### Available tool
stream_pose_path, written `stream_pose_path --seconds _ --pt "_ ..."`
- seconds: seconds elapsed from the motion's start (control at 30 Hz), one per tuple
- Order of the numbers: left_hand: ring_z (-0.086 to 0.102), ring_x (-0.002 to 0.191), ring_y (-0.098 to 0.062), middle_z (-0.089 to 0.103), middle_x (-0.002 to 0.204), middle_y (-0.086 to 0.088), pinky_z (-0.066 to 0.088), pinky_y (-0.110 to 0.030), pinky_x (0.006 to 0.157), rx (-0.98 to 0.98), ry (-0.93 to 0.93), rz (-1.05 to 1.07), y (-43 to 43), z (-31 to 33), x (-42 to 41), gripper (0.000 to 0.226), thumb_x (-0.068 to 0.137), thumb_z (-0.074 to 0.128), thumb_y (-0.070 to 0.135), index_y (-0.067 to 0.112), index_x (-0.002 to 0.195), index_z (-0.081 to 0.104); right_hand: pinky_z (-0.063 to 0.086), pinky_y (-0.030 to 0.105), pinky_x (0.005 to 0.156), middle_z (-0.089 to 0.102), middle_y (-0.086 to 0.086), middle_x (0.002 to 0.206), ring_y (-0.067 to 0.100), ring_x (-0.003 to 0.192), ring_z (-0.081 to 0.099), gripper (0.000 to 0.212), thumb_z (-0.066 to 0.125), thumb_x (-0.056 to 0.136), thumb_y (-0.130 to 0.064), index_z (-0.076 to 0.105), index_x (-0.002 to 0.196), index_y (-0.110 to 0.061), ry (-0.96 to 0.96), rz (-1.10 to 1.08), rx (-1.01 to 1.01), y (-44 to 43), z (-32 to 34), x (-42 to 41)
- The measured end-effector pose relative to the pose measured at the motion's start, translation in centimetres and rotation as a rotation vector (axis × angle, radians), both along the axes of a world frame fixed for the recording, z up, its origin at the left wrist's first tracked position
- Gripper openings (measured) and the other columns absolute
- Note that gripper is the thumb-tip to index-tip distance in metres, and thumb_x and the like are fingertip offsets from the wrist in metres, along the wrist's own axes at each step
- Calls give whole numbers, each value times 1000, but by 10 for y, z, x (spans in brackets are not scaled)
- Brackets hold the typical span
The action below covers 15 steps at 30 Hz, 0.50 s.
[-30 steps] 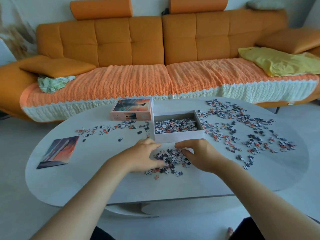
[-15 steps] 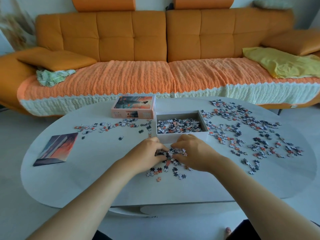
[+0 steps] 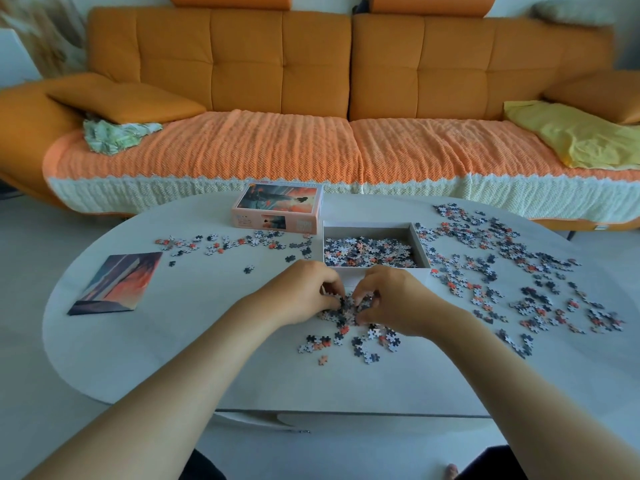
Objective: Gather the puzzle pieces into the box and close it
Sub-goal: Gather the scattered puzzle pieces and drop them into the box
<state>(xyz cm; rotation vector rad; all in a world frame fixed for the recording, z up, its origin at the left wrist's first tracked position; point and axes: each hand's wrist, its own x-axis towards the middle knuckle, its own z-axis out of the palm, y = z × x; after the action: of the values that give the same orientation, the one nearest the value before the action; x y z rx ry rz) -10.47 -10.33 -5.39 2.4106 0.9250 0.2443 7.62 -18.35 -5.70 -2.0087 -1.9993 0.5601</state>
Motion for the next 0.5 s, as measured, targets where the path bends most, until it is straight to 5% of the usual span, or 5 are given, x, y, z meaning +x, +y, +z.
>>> stream_pose_path --seconds 0.17,0.3,0.5 --pt "58 77 0 64 87 16 43 -19 66 -104 -12 -6 2 18 5 10 84 75 26 29 94 73 46 13 58 65 -14 78 3 69 62 13 82 74 -20 72 77 -28 87 -44 1 0 14 5" --pt "62 76 -5 68 84 14 50 -23 67 -112 -160 28 6 33 14 8 84 75 27 31 91 74 57 22 63 71 -5 69 10 63 69 15 81 75 -14 71 73 -25 208 -116 61 4 30 16" --pt "58 81 -10 62 92 5 45 -25 71 129 -287 119 22 25 40 8 87 71 18 20 95 72 52 18 58 68 -7 67 9 60 63 11 79 77 -11 73 76 -20 284 -321 362 20 31 31"
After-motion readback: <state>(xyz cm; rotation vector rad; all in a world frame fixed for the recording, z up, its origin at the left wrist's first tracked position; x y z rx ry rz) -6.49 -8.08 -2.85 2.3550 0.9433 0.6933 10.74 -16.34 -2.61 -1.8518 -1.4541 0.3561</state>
